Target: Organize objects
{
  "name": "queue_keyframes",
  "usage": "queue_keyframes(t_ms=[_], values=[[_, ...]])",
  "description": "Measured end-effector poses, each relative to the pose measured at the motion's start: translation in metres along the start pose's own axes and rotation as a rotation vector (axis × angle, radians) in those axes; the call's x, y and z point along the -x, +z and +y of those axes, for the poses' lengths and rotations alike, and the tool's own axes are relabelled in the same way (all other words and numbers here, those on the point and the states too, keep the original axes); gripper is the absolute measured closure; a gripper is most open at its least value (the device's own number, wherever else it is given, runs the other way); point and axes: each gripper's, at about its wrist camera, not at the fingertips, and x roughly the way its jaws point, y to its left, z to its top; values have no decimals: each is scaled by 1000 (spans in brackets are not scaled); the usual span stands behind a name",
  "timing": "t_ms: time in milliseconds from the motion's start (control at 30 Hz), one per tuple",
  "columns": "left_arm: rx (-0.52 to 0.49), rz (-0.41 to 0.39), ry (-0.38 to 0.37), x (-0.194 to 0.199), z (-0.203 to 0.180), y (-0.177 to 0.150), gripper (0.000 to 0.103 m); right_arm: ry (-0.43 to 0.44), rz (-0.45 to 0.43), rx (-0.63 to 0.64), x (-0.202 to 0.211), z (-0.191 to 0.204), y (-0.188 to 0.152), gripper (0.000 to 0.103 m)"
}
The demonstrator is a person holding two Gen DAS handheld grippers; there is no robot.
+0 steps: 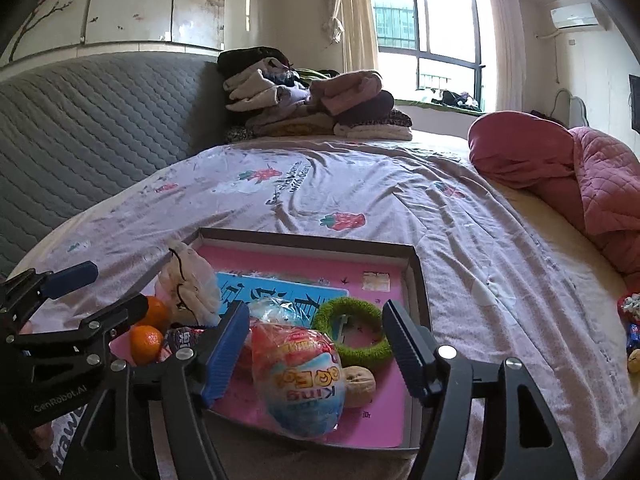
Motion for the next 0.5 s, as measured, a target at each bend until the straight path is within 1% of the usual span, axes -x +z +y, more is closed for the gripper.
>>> queue_keyframes(t_ms=[167, 267, 500], values=[[11, -33, 0, 13, 2, 5, 27, 13, 1, -27, 6, -2, 3, 34], [19, -38, -8, 18, 3, 6, 27, 18, -10, -42, 10, -3, 5, 34], [29, -51, -10, 27, 6, 8, 25, 2, -75, -52, 31, -2, 11, 34]])
